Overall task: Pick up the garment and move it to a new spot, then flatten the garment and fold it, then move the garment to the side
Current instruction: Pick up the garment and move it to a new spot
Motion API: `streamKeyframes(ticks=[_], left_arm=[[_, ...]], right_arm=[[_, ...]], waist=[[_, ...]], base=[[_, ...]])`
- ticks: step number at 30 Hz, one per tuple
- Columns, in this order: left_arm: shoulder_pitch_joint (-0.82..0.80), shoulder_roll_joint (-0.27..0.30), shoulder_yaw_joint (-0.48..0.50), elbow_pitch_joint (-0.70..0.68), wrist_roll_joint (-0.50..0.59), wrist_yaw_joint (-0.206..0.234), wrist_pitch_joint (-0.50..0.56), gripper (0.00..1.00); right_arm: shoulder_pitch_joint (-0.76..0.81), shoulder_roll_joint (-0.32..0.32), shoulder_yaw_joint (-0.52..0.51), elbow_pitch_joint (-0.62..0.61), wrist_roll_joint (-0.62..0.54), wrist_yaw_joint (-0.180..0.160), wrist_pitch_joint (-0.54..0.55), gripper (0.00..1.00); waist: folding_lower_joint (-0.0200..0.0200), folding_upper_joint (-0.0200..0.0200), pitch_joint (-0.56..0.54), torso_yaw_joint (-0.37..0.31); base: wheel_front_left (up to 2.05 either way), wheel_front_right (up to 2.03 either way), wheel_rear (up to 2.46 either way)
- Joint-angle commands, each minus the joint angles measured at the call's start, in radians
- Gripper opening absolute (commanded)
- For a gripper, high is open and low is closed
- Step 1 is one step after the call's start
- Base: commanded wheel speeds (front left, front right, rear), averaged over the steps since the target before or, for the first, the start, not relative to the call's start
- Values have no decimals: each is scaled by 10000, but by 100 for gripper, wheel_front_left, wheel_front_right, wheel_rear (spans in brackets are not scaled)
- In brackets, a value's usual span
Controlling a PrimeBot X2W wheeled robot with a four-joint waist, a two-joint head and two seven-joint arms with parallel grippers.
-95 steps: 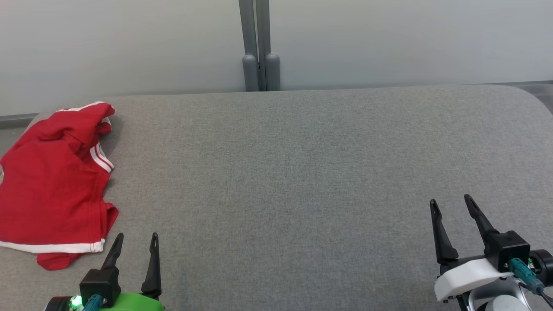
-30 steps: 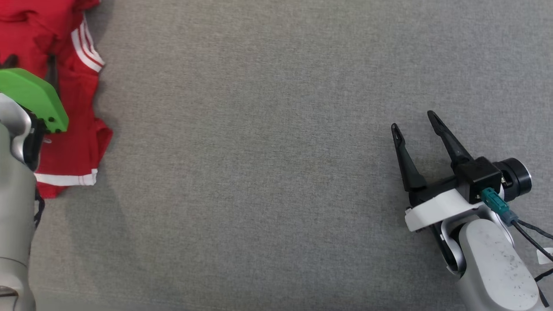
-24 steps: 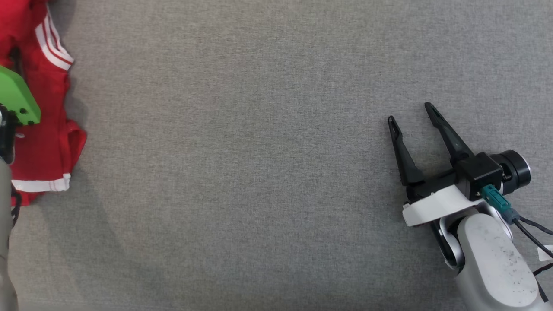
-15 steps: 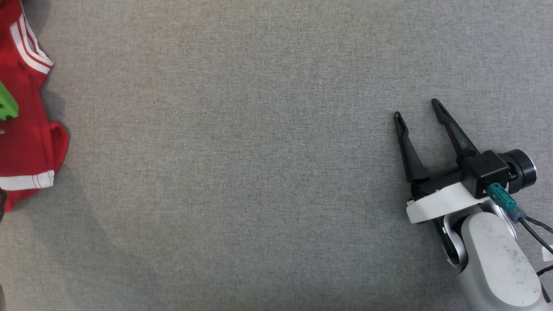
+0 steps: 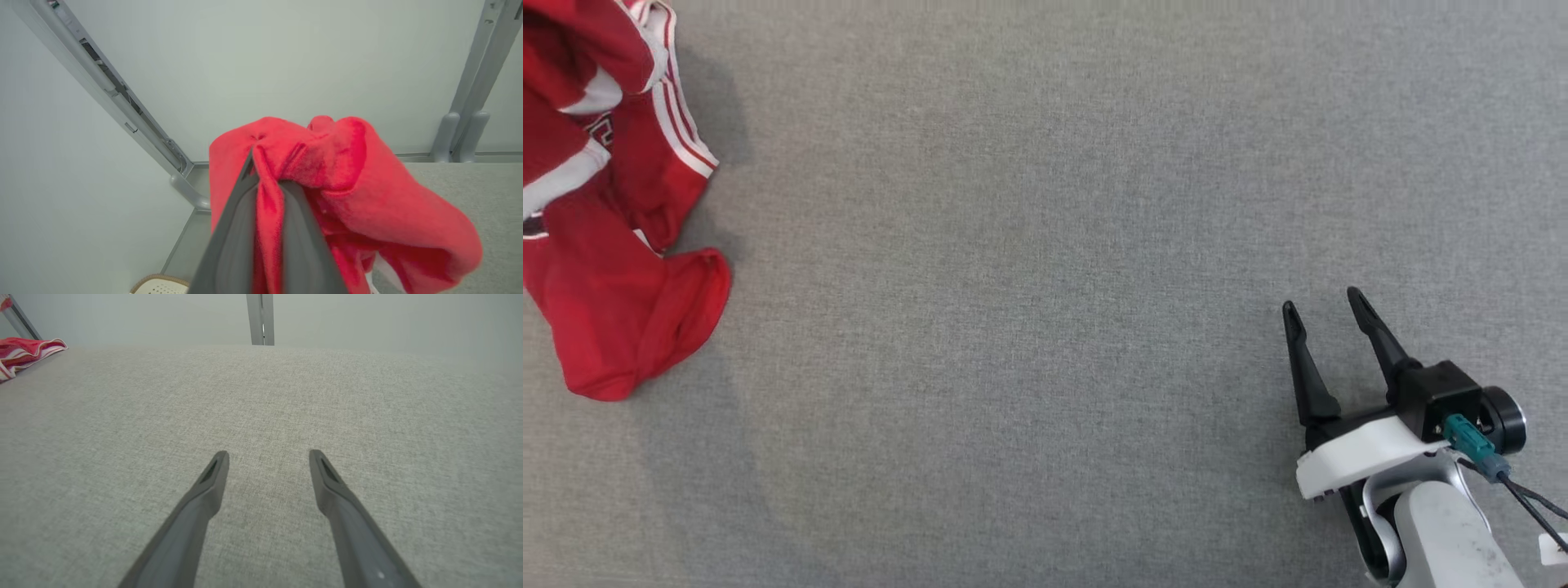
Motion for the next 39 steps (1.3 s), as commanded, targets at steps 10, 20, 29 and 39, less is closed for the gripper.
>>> streamKeyframes(ticks=[10, 20, 29, 39], left_arm=[[2480, -181, -1247, -6851, -3385, -63, 2822, 0], [5461, -1652, -3069, -11259, -4010, 374, 3570, 0], [5656, -2717, -5323, -8592, -3566, -50, 1224, 0], [5058, -2520, -7445, -3949, -4246, -65, -1789, 95]], right_arm=[[818, 254, -161, 24, 297, -13, -4, 100], [884, 284, -212, -130, 652, -13, -4, 100], [981, 300, -222, -208, 1184, -12, -5, 100], [1327, 293, -375, -217, 1225, -12, -5, 100]], waist=[[0, 0, -1715, -902], [0, 0, -1703, -3134], [0, 0, -1258, -5078], [0, 0, -1282, -5313]], base=[[0, 0, 0], [0, 0, 0], [0, 0, 0], [0, 0, 0]])
